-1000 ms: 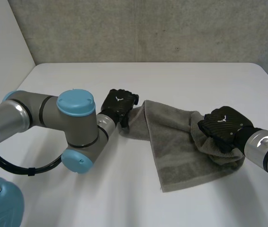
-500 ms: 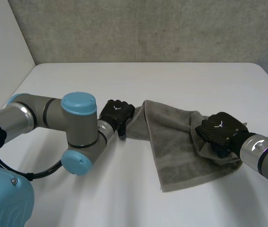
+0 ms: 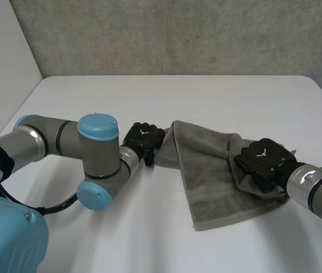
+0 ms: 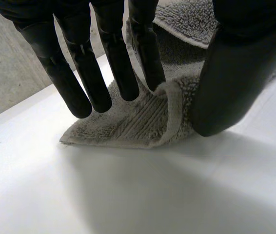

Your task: Fold the towel.

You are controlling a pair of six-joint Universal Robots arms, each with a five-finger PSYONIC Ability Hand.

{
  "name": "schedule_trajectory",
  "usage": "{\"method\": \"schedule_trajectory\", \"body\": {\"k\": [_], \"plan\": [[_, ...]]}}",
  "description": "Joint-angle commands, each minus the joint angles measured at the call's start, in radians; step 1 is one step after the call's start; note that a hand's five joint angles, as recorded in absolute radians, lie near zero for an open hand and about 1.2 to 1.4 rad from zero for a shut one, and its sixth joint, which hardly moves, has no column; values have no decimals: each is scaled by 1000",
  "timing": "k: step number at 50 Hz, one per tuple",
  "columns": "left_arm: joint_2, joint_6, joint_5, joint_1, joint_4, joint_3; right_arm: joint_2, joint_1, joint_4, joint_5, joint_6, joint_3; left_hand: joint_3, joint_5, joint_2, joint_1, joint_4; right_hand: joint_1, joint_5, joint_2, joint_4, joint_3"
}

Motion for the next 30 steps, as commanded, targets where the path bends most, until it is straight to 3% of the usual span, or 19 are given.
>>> {"method": "schedule_trajectory", "body": {"k": [1,8,11,12,14,21,24,26,30], "plan": [[0,1,3,-2,0,4,0,0,-2,0,0,1,-75,-244,-75,-76,-76,53,36,55,35,34],[-8,1,5,-2,1,4,1,0,0,2,-14,4,-72,-241,-72,-73,-73,53,36,55,35,34],[-12,1,5,-2,1,5,1,0,0,2,-18,4,95,-74,96,94,95,53,36,55,35,34],[-12,1,3,-2,1,5,1,0,0,3,-20,6,287,118,287,286,287,53,36,55,35,34],[-11,1,2,-2,1,5,1,-1,-2,2,-20,4,364,195,365,363,364,53,36,55,35,34],[63,-9,-12,-2,1,8,-19,-9,-23,2,0,-13,365,196,365,364,364,53,36,55,35,34],[144,-23,-12,1,3,-1,-69,-5,-49,9,31,-37,365,196,365,364,364,53,36,55,35,34],[240,-60,-12,8,4,-8,-167,-2,-64,11,130,-75,365,196,365,364,364,53,36,55,35,34],[345,-101,-9,30,9,-30,-221,-9,-68,-3,274,-131,365,196,365,364,364,53,36,55,35,34]]}}
